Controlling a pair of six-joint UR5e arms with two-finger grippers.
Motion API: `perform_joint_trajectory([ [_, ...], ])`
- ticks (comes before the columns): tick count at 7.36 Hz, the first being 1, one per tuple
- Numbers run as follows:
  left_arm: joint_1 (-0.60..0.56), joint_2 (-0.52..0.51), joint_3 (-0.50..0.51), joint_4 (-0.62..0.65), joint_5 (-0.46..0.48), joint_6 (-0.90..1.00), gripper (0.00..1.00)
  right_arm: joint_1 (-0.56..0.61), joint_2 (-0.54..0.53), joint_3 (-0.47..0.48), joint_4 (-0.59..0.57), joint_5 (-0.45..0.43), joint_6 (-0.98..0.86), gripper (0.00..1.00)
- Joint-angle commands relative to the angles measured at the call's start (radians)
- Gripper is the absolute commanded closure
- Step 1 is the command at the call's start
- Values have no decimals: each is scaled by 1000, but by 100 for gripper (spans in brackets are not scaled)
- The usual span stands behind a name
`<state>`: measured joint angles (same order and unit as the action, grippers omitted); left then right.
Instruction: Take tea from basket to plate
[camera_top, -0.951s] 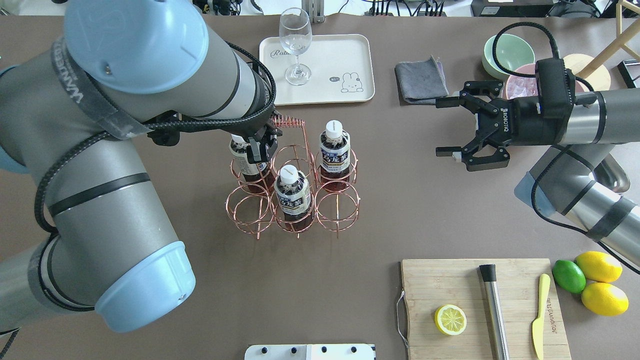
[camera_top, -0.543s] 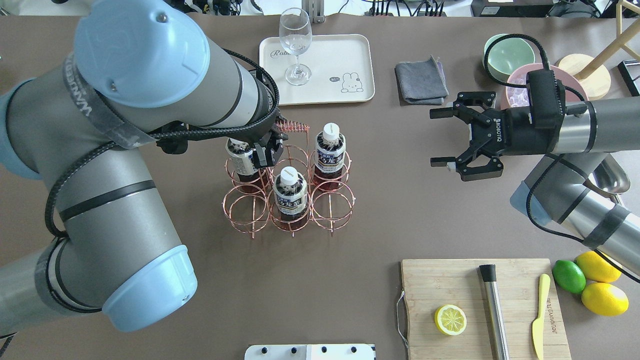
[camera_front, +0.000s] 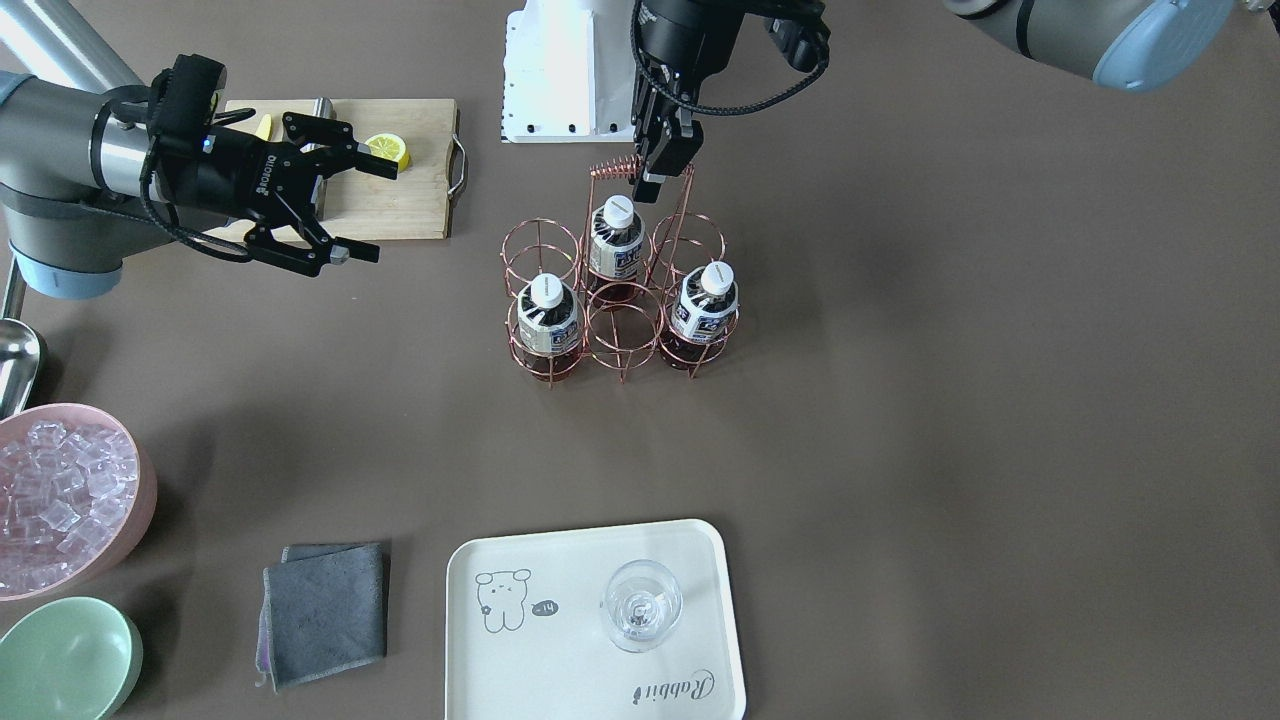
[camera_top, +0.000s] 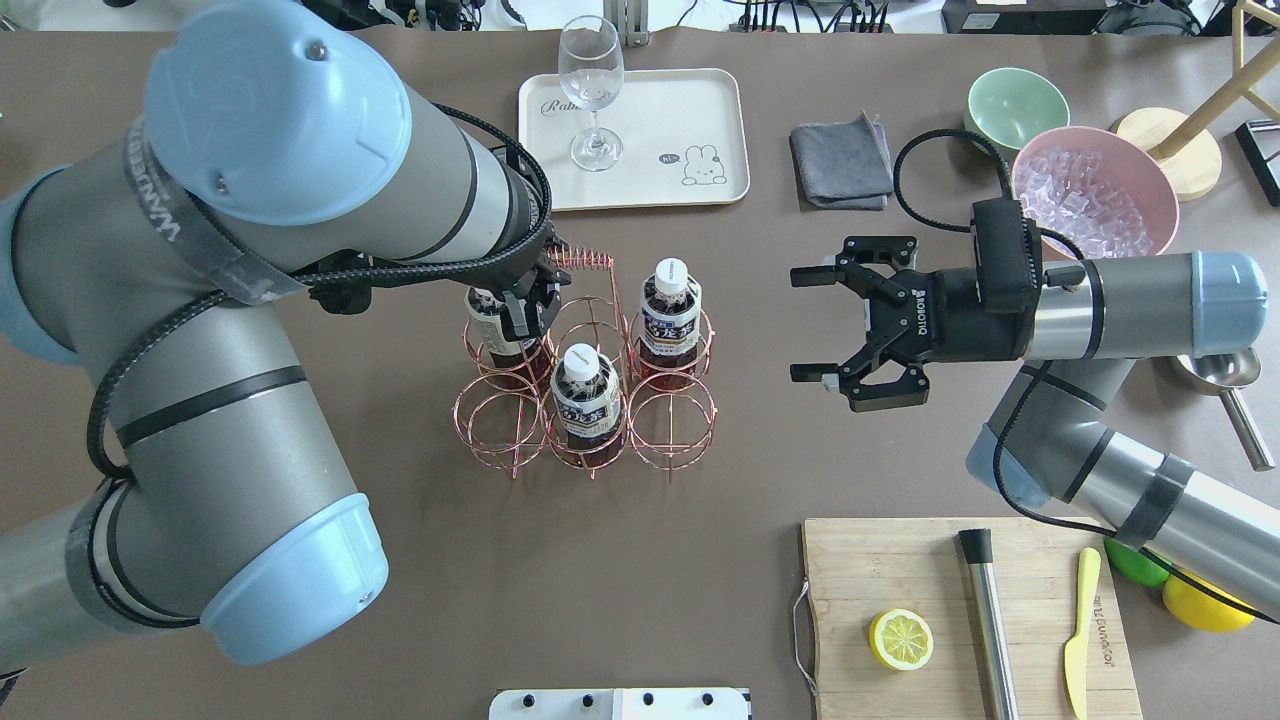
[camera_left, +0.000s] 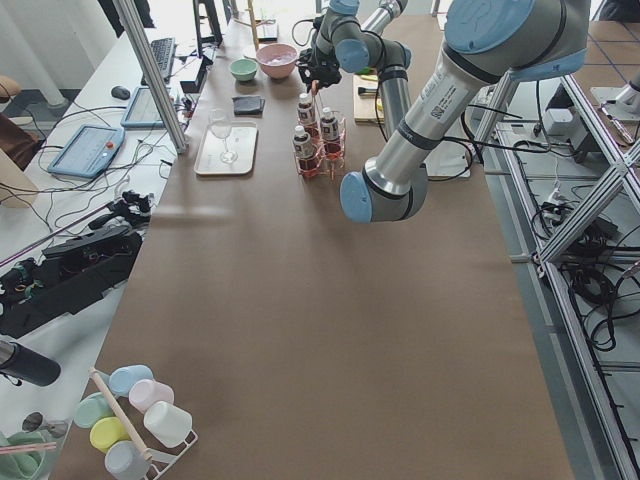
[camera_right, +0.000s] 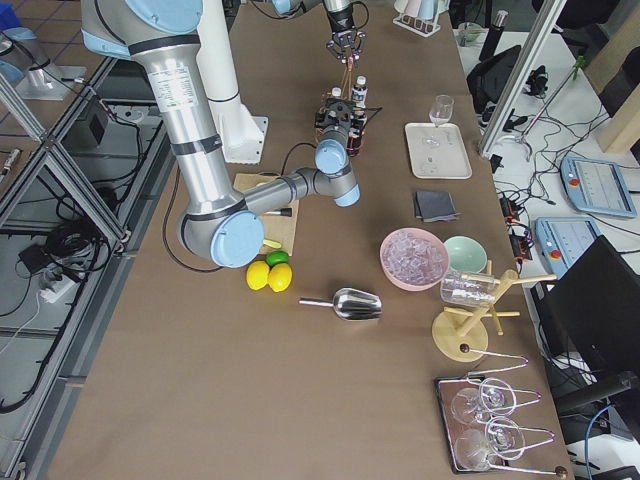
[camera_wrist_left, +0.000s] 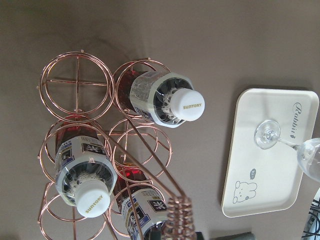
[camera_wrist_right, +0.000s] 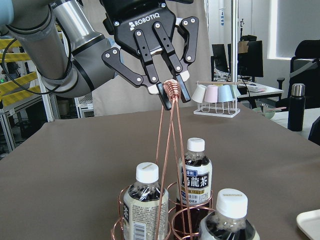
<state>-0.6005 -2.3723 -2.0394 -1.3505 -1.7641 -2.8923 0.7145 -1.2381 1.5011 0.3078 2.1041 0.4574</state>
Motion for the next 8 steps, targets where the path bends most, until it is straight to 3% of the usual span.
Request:
perform_joint_trajectory([
  [1, 1, -4, 2, -1, 2, -19, 100, -24, 67, -53, -3, -47, -20, 1],
  [6, 1, -7, 1, 1, 3, -21, 100, 23, 218, -253, -10, -134, -74, 1],
  [8, 1, -8, 1, 2, 3, -25, 100, -62, 241, -269, -12, -200, -74, 1],
])
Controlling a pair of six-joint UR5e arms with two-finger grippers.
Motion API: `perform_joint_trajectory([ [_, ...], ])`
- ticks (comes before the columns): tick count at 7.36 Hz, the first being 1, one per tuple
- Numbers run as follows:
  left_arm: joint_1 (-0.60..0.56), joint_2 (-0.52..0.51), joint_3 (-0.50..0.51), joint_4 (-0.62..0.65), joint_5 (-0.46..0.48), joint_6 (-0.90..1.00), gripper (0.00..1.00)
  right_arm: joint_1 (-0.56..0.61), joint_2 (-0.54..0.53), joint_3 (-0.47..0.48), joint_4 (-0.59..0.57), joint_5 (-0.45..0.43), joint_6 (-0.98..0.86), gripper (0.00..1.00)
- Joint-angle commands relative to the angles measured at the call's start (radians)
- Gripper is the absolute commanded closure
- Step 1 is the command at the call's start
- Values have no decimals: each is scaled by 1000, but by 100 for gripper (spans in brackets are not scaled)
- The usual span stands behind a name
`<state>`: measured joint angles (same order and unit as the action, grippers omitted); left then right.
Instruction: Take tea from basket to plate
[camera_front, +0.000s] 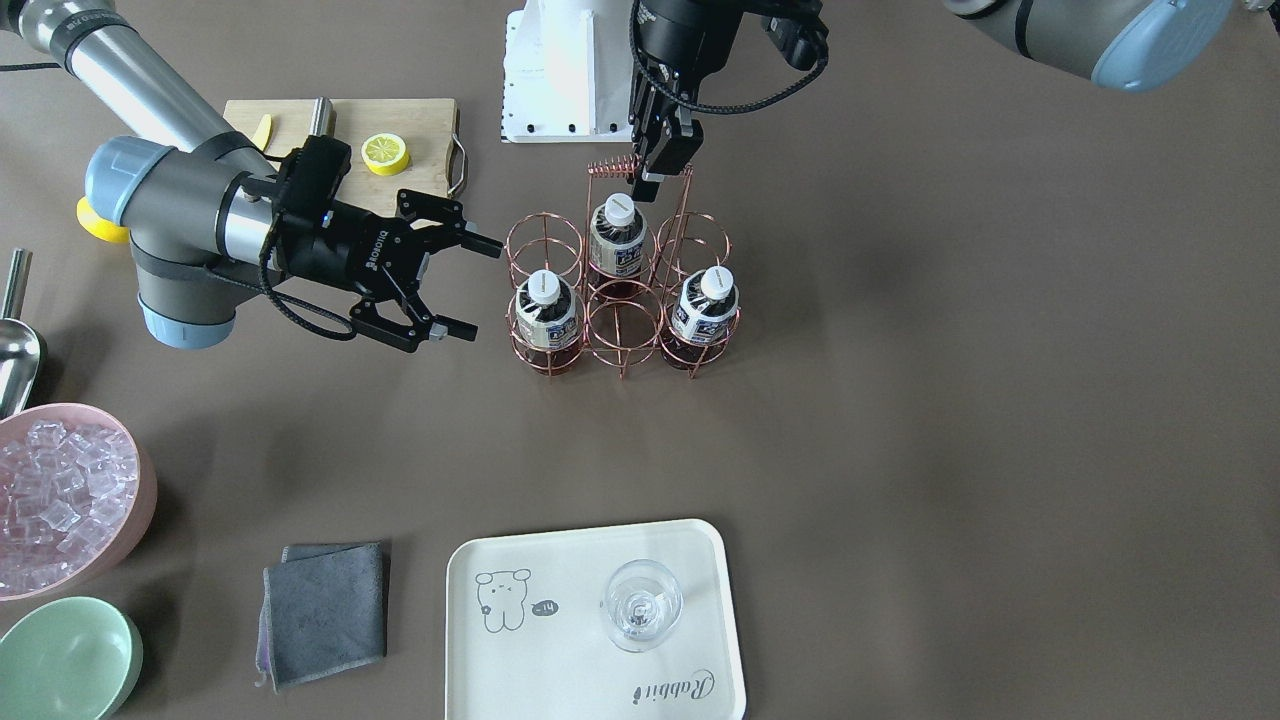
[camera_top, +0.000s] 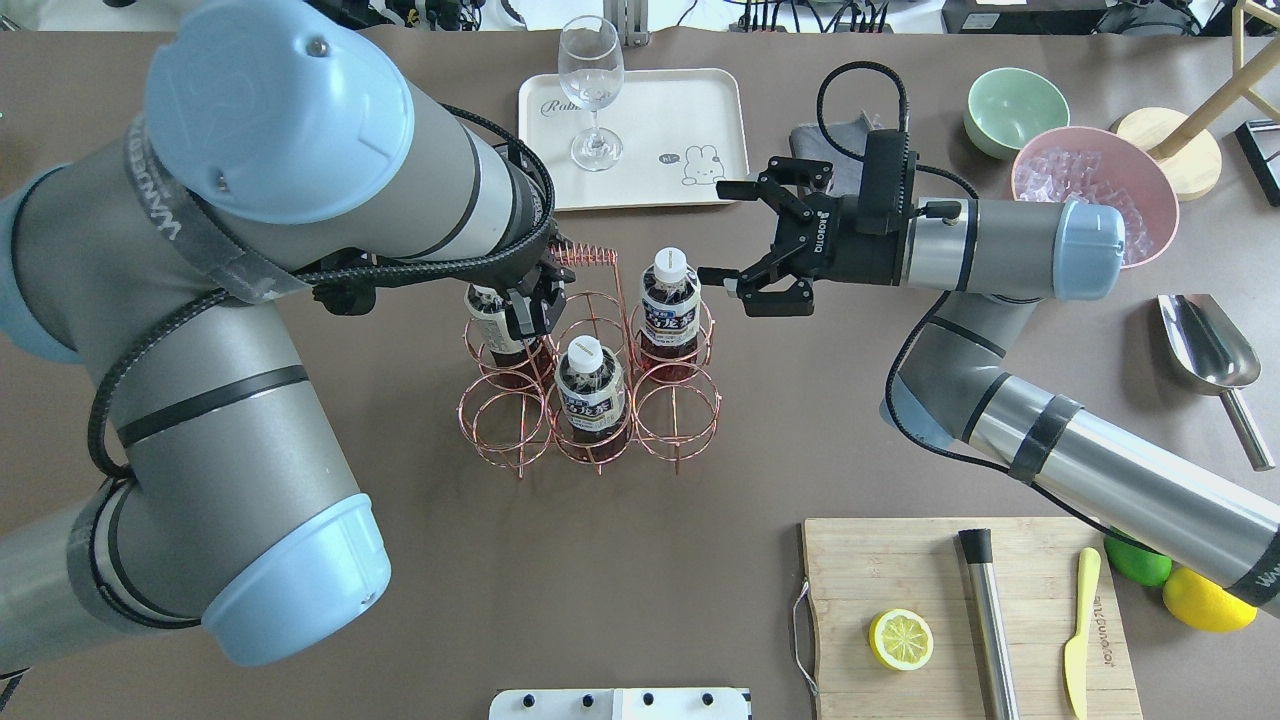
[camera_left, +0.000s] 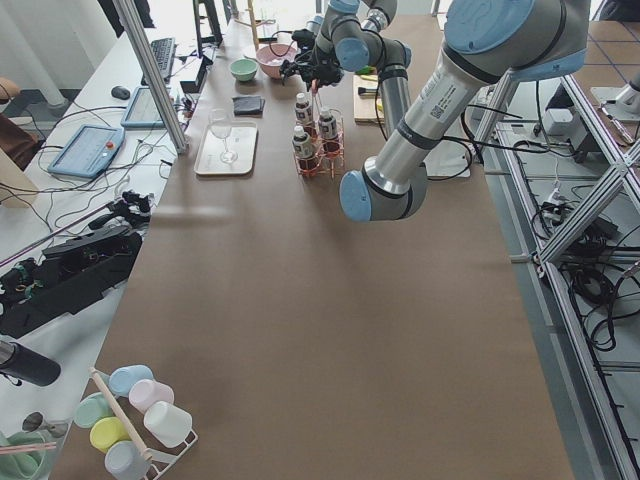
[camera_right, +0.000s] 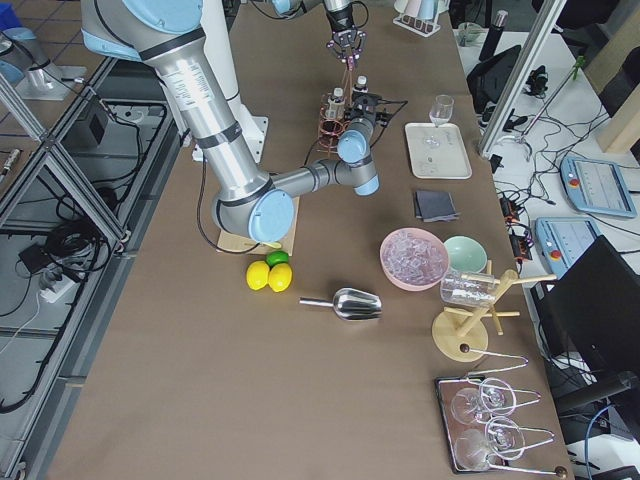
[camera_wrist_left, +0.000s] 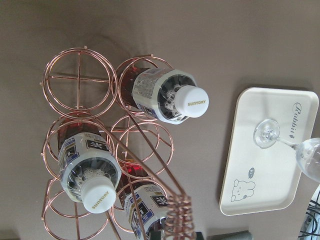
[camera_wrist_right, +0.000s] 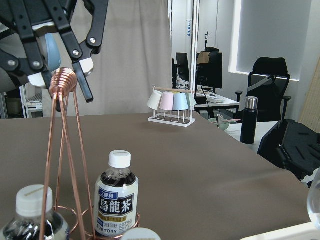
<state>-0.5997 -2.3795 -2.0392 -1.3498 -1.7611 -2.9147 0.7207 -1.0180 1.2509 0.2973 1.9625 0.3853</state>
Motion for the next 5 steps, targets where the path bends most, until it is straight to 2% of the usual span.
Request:
perform_joint_trajectory([
  [1, 0, -3, -1, 1, 0, -4, 100, -81, 21, -21, -3, -71, -12, 1],
  [4, 0, -3, -4, 3, 0, -15, 100, -86, 33, -21, -4, -73, -6, 3],
  [5, 0, -6, -4, 3, 0, -15, 100, -86, 33, -19, -3, -71, -5, 10],
])
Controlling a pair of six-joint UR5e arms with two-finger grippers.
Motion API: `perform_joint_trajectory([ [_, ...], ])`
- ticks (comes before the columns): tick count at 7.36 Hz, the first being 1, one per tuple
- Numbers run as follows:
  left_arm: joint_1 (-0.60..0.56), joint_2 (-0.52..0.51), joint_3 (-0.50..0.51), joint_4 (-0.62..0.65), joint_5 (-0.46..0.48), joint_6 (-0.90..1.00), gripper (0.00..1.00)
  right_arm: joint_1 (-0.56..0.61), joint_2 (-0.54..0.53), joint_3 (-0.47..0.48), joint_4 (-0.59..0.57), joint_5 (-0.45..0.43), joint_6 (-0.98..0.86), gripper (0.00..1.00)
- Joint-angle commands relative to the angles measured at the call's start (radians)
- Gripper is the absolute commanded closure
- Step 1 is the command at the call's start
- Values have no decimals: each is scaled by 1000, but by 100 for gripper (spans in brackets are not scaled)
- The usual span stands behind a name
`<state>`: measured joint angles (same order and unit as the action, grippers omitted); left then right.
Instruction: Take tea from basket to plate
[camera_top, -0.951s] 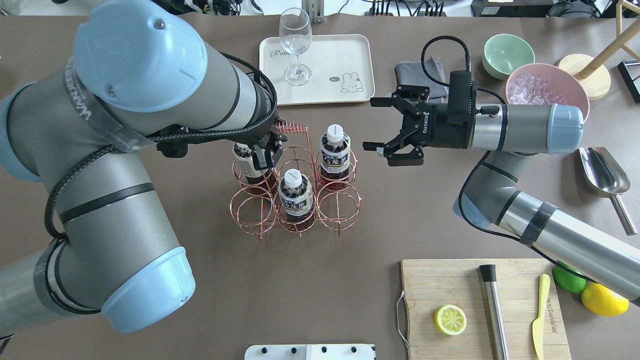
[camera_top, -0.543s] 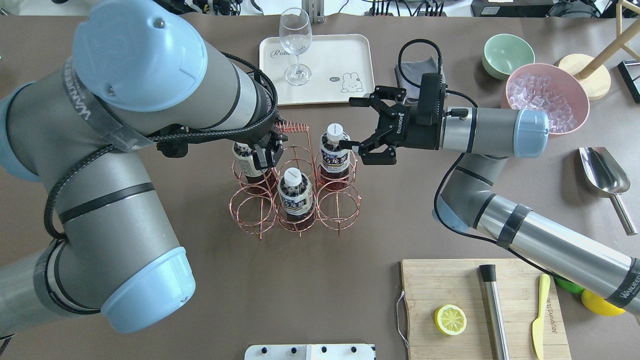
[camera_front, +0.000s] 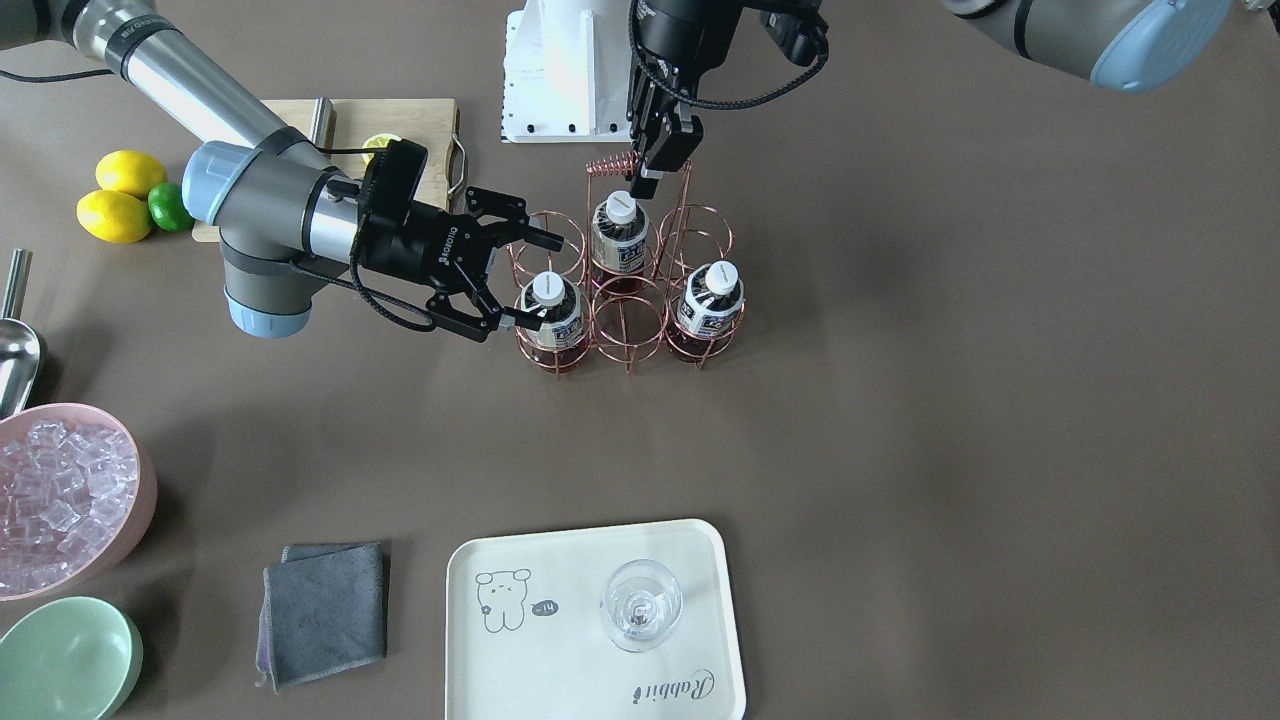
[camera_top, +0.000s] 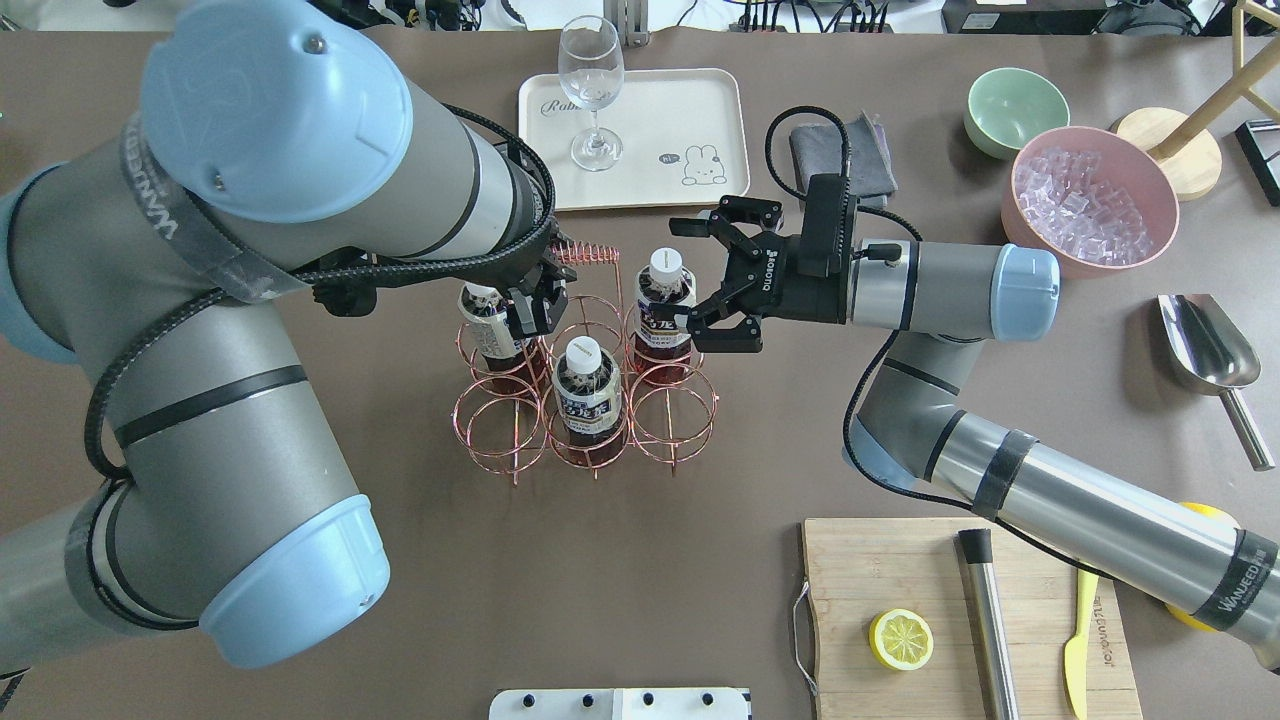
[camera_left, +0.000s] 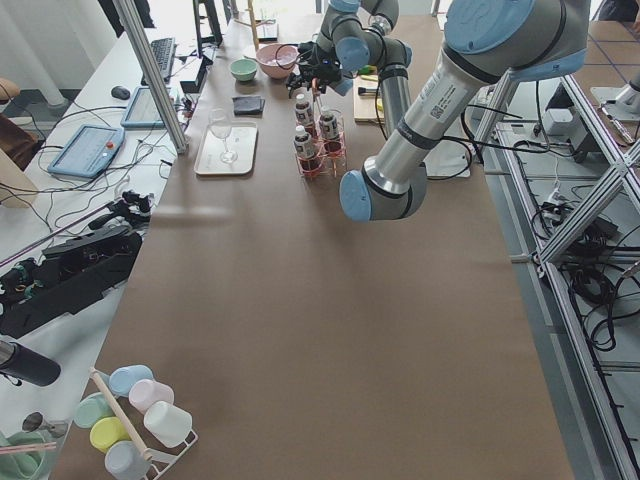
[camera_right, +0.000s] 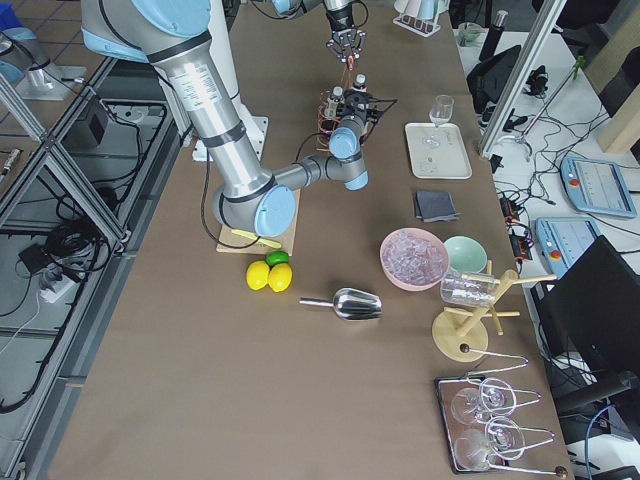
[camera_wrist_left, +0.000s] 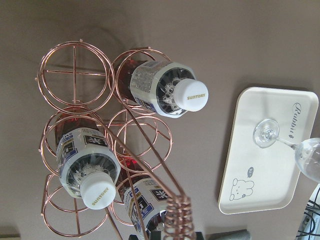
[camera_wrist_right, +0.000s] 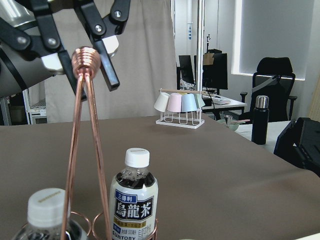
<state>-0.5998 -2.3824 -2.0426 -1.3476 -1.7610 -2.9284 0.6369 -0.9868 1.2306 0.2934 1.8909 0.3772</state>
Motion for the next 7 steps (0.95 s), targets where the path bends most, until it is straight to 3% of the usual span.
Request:
perform_joint_trajectory([
  [1, 0, -3, -1, -1, 0, -1, 100, -5, 2, 1, 1, -1, 3, 16],
  [2, 0, -3, 1, 1, 0, -1, 100, -6, 2, 1, 1, 0, 3, 25],
  [3, 0, -3, -1, 1, 0, -1, 100, -8, 2, 3, 1, 1, 5, 41],
  [5, 0, -1, -1, 1, 0, -1, 100, -5, -1, 12, 3, 4, 23, 100],
  [7, 0, -1, 2, 1, 0, -1, 100, 6, -4, 26, 7, 5, 20, 100],
])
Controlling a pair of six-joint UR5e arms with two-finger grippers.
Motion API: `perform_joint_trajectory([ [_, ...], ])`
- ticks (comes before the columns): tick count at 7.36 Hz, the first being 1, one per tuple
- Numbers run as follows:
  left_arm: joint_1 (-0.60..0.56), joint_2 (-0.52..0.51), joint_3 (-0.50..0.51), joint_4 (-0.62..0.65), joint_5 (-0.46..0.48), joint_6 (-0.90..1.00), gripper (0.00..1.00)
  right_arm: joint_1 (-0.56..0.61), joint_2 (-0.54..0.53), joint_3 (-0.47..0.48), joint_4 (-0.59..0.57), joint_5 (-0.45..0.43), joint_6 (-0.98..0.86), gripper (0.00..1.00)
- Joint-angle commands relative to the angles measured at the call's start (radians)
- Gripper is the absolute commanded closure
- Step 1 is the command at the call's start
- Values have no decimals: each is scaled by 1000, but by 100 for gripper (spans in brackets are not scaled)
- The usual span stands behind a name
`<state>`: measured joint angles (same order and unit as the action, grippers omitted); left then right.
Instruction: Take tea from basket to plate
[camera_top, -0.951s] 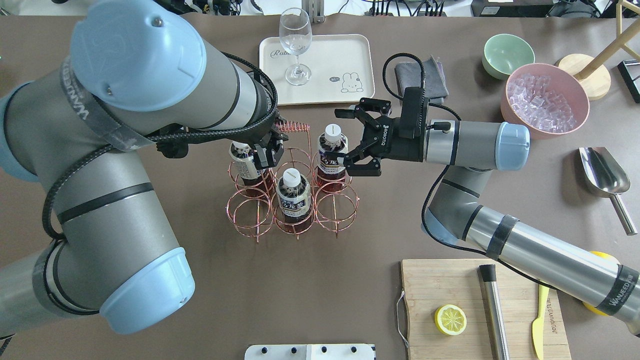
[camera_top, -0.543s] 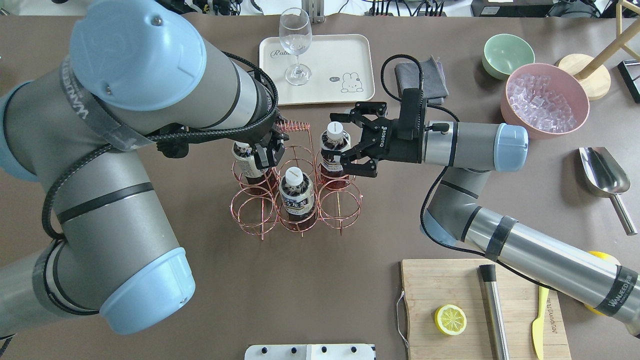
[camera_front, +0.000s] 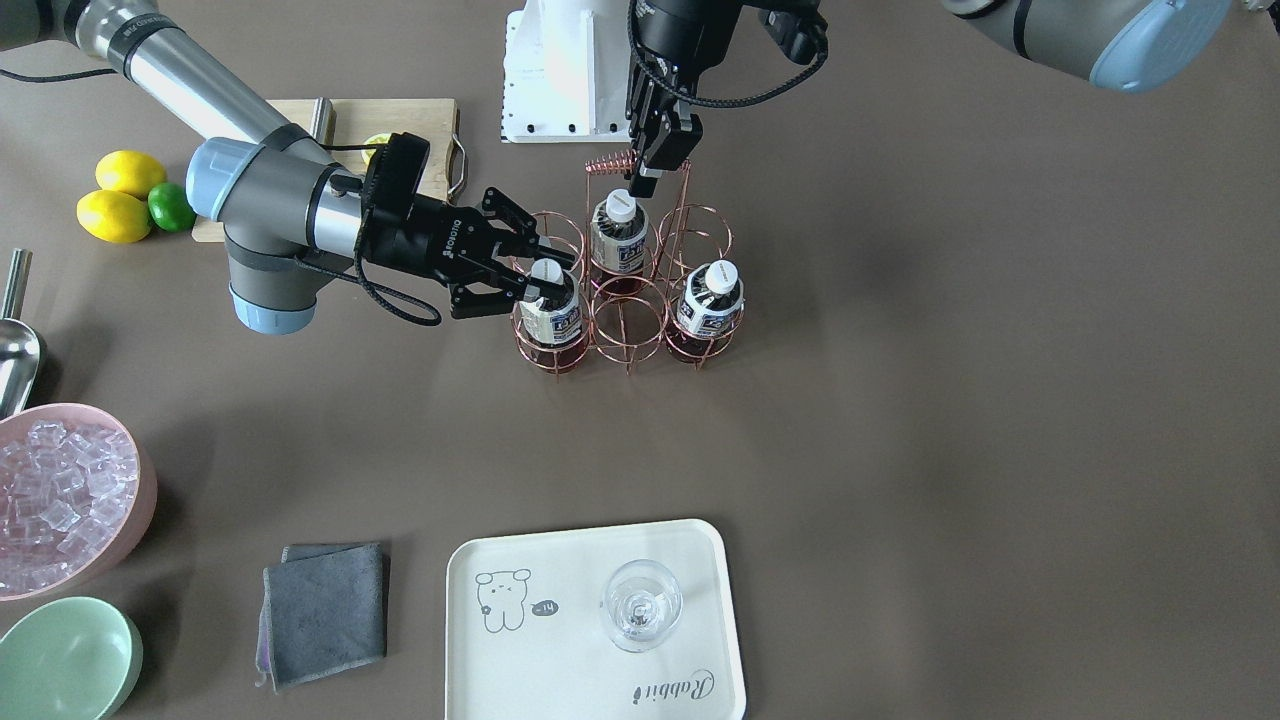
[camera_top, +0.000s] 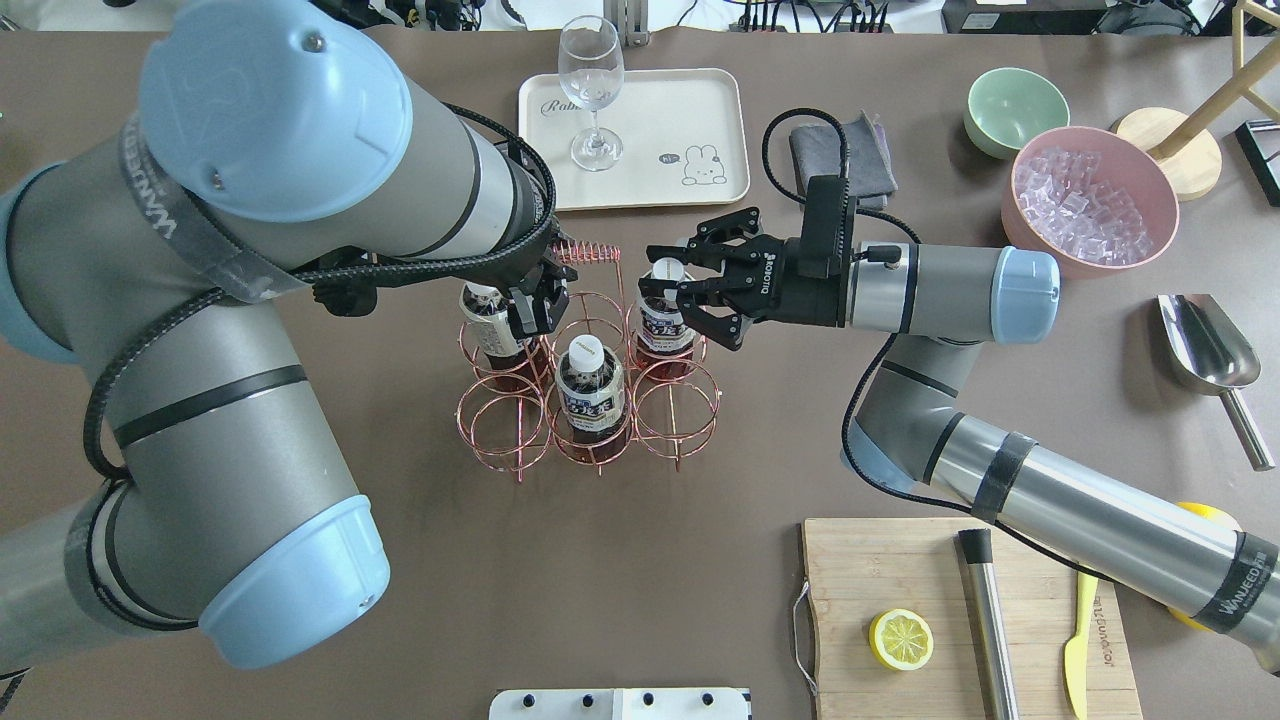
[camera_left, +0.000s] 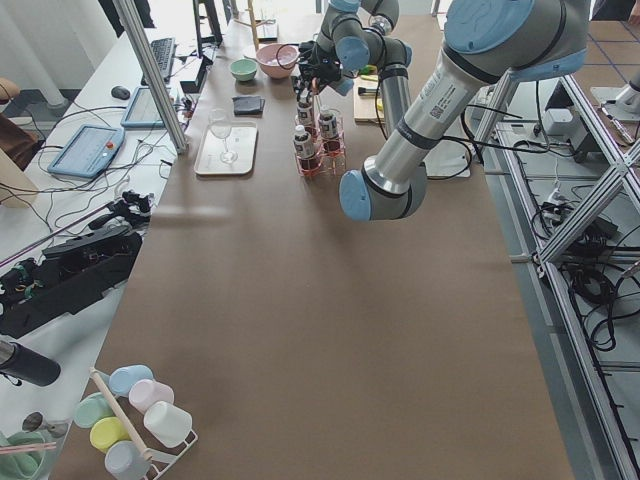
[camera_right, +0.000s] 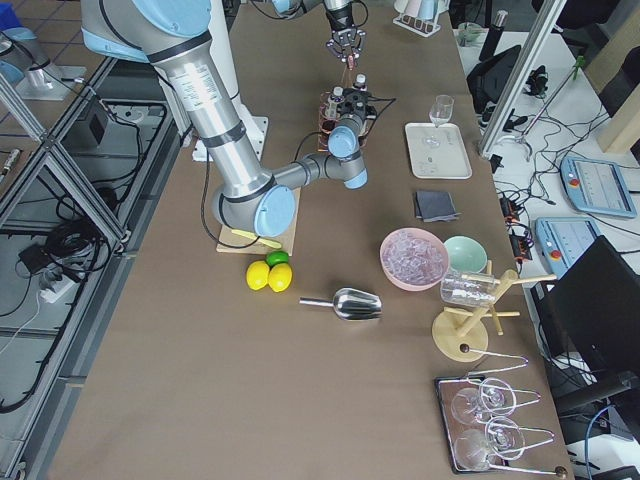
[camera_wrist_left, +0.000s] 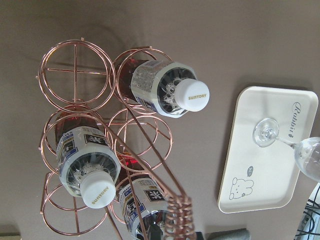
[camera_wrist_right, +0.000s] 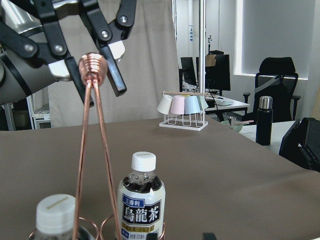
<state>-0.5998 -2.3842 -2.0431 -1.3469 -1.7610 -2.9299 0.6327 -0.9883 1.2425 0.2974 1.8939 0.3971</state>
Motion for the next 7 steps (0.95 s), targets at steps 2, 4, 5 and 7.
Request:
perform_joint_trajectory([
  [2, 0, 0, 3, 0, 0, 0, 100, 50, -6, 55, -9, 7, 8, 100],
  [4, 0, 0, 4, 0, 5, 0, 100, 114, -7, 135, -73, 49, 64, 100],
  [5, 0, 0, 4, 0, 5, 0, 100, 163, -1, 179, -119, 85, 104, 100],
  [7, 2, 0, 3, 0, 5, 0, 100, 270, 5, 238, -174, 111, 179, 100],
])
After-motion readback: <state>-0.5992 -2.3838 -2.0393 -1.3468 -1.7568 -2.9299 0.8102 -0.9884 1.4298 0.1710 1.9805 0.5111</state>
